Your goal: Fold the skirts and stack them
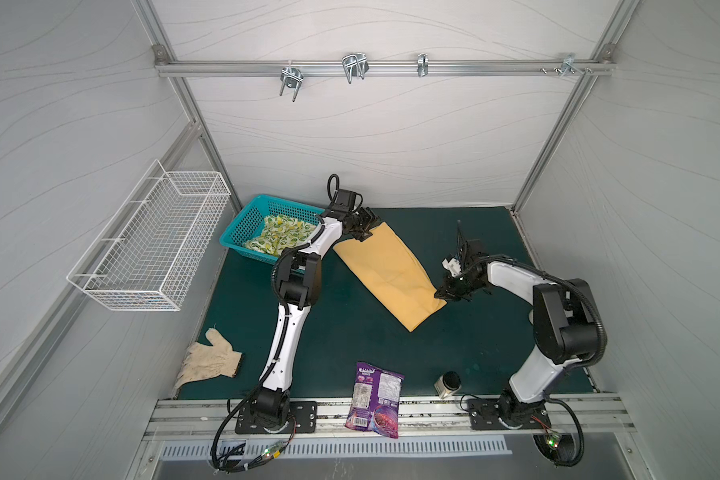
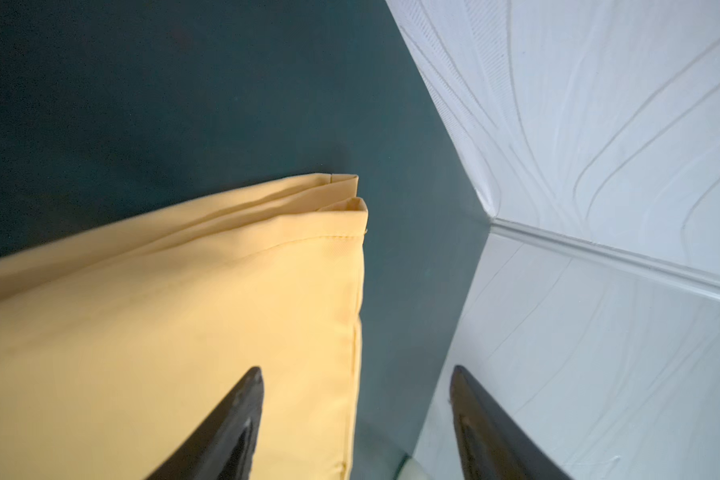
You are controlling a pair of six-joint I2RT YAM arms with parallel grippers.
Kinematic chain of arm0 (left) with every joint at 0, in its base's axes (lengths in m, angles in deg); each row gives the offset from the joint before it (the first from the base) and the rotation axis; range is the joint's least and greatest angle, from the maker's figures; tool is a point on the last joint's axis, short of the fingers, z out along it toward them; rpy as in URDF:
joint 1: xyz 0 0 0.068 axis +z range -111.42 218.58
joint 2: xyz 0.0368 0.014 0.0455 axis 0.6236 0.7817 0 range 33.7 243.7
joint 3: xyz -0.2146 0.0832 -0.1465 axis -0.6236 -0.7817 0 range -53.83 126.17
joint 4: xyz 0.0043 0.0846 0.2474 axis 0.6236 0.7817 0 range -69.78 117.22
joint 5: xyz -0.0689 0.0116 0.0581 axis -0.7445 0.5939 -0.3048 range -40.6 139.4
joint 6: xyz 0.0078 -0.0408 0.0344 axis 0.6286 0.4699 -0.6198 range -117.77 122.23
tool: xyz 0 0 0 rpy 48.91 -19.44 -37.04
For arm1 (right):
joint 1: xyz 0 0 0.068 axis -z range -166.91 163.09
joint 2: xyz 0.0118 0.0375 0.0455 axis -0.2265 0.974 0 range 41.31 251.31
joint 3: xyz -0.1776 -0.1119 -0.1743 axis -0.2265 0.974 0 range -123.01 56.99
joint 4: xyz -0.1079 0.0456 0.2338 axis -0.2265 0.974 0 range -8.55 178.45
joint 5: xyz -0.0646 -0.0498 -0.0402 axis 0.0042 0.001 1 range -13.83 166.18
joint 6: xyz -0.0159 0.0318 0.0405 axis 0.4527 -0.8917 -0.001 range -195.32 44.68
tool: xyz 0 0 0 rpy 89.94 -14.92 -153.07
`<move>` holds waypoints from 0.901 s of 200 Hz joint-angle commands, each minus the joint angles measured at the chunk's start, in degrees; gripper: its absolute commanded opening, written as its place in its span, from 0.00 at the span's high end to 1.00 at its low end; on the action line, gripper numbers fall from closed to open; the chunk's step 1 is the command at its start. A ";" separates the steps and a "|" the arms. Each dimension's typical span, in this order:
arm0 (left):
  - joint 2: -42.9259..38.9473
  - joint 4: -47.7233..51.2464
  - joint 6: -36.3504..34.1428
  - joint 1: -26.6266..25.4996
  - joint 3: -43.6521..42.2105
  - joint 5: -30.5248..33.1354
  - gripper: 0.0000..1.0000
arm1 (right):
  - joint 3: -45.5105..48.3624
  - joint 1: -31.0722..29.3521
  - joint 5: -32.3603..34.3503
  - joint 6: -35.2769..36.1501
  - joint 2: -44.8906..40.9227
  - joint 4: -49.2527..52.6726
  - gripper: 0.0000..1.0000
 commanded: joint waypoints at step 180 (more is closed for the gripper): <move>-21.23 -9.31 -5.29 -0.38 -27.53 -1.51 0.01 | -1.67 1.08 7.31 -1.11 -6.55 2.73 0.33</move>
